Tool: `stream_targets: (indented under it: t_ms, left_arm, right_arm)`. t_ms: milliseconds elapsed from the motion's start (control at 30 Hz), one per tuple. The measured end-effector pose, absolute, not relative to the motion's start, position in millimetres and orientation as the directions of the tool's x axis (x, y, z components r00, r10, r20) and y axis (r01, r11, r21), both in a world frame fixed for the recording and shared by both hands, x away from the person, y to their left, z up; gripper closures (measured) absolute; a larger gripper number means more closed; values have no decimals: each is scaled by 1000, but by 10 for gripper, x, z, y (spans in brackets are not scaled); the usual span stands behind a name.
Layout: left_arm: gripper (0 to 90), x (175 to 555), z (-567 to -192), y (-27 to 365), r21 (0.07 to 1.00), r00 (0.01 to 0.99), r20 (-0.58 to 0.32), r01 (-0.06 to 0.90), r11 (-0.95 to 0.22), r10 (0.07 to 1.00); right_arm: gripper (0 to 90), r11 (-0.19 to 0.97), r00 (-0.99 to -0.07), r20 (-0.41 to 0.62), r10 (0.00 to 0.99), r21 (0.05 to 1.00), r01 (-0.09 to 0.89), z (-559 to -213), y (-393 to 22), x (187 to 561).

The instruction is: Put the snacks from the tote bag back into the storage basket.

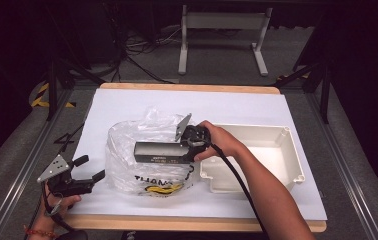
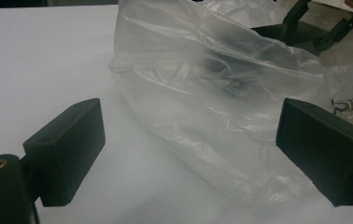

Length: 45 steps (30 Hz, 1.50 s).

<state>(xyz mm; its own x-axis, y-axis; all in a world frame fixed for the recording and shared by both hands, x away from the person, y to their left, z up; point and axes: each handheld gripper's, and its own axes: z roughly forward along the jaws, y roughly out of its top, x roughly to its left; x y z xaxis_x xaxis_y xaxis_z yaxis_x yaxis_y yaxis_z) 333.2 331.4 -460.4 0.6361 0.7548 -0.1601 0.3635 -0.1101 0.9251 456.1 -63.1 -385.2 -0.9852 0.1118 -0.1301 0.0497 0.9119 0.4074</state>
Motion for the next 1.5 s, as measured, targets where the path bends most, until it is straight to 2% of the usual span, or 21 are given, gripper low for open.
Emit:
stream_targets:
  t_ms: [233, 600, 900, 1500]
  left_arm:
    - [91, 3331, -4603, 3312, 925, 637, -157, 363, -114, 754]
    - [91, 3330, -4603, 3311, 925, 638, -156, 363, -115, 754]
    - [91, 3332, -4601, 3310, 923, 641, -153, 364, -122, 752]
    - [90, 3339, -4603, 3308, 922, 639, -155, 366, -122, 753]
  right_arm:
    - [428, 914, -989, -124, 81, 405, 24, -3826, -638, 4545]
    - [432, 884, -991, -127, 47, 467, -18, -3772, -637, 4499]
    - [432, 876, -990, -135, 38, 481, -32, -3735, -618, 4468]
    - [432, 849, -981, -192, 13, 521, -91, -3439, -725, 4380]
